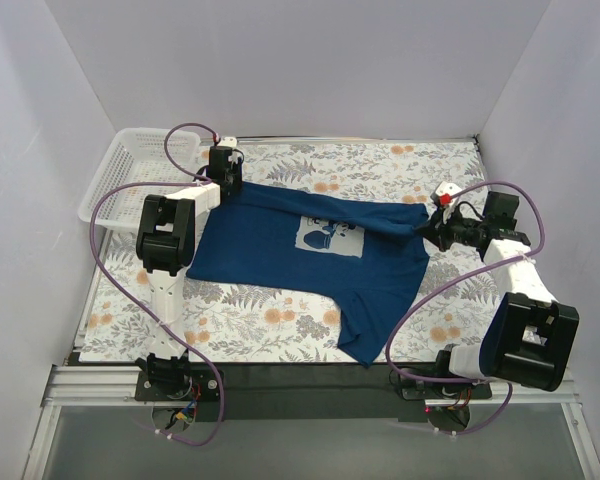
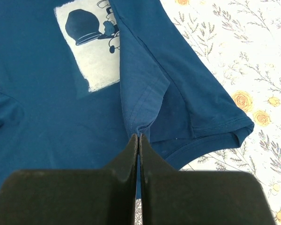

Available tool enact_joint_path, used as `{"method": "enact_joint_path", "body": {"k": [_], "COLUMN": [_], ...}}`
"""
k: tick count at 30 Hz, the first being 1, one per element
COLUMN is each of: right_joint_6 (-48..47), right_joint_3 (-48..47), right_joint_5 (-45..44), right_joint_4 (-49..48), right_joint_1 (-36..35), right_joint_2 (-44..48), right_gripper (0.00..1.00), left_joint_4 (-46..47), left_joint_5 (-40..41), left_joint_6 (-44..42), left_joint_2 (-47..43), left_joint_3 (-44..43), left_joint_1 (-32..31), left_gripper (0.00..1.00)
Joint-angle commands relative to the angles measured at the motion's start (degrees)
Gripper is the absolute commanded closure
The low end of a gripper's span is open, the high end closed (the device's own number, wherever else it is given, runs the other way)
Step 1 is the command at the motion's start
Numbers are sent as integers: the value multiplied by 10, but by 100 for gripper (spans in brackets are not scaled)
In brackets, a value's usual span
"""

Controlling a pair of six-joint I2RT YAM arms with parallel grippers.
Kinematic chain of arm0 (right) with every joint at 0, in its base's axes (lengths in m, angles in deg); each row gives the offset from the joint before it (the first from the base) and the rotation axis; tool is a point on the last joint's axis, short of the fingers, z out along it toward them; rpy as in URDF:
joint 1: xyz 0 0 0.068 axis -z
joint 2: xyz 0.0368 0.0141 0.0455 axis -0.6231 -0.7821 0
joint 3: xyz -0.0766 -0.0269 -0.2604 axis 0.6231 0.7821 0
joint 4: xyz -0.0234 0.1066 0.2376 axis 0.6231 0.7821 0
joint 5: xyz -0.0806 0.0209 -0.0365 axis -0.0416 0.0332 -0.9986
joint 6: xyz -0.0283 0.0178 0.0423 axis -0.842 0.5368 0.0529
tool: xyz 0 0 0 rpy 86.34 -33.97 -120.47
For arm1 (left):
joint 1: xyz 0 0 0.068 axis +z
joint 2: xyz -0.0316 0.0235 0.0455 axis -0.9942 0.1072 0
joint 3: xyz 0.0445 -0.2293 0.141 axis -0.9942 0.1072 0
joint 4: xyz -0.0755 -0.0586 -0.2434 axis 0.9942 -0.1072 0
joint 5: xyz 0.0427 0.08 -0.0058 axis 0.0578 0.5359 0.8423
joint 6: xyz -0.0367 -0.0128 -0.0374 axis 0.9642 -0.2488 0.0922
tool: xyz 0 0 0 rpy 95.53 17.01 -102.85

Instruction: Fold and stack the t-shirts

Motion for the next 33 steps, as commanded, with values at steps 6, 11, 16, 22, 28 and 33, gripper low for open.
{"method": "enact_joint_path", "body": {"k": [6, 11, 16, 22, 28, 33], "right_joint_6": [-67, -143, 10, 261, 385, 428], "right_joint_3": [11, -1, -22, -83, -179, -246], "right_joint_5": [19, 37, -33, -222, -260, -243], "right_joint_4": [48, 136, 35, -107, -110, -107], "right_joint_1": [-2, -5, 2, -12, -15, -18], "right_joint_2": [28, 11, 14, -107, -250, -317], "right_gripper": [99, 50, 39, 50, 56, 56], "left_joint_4": [-49, -52, -51, -52, -51, -52], "left_joint_5": [6, 0, -6, -12, -15, -14], "left_joint_6": [-1, 1, 1, 4, 6, 3], "left_joint_2": [24, 24, 23, 24, 26, 25], "left_joint_3": [-6, -7, -6, -6, -6, -6], "left_joint_1": [10, 11, 11, 11, 12, 12], "left_gripper": [60, 59, 58, 58, 57, 57]}}
